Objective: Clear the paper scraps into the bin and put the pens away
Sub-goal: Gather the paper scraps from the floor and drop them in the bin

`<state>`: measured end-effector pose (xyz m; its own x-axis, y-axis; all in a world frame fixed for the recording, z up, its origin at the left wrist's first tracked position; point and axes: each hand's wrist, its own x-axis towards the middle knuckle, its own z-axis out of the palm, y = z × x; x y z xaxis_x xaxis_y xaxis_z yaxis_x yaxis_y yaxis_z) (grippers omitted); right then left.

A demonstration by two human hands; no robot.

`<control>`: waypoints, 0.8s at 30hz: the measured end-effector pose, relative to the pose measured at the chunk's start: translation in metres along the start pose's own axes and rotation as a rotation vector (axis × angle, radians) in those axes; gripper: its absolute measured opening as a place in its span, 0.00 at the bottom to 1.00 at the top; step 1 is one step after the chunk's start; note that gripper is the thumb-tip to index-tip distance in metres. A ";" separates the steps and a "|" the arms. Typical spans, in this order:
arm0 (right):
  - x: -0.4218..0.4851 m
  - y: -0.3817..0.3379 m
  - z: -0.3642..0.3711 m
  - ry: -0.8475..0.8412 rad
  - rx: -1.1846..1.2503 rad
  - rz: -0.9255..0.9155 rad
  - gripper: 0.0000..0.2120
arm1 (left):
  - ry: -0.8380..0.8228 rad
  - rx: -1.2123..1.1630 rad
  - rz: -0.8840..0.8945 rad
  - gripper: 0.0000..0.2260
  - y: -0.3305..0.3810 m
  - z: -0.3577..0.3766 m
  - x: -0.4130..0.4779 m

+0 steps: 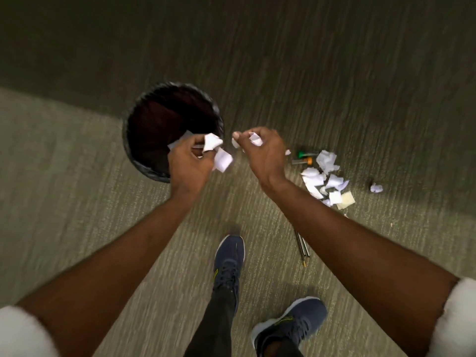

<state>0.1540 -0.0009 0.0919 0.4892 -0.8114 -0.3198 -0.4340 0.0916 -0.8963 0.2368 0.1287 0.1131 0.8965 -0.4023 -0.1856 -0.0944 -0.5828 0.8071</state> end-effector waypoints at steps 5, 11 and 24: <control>0.011 -0.029 0.066 -0.171 0.297 0.379 0.11 | 0.018 0.030 -0.133 0.23 -0.020 -0.053 0.052; 0.012 -0.050 0.111 -0.370 0.478 0.600 0.29 | -0.002 0.029 -0.323 0.25 -0.032 -0.064 0.075; -0.037 0.009 -0.021 -0.107 0.300 0.506 0.23 | -0.134 0.181 0.113 0.23 -0.009 -0.030 0.029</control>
<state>0.1164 0.0179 0.1015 0.3581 -0.5629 -0.7449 -0.4077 0.6235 -0.6671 0.2766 0.1433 0.1173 0.8114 -0.5552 -0.1827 -0.2775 -0.6411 0.7155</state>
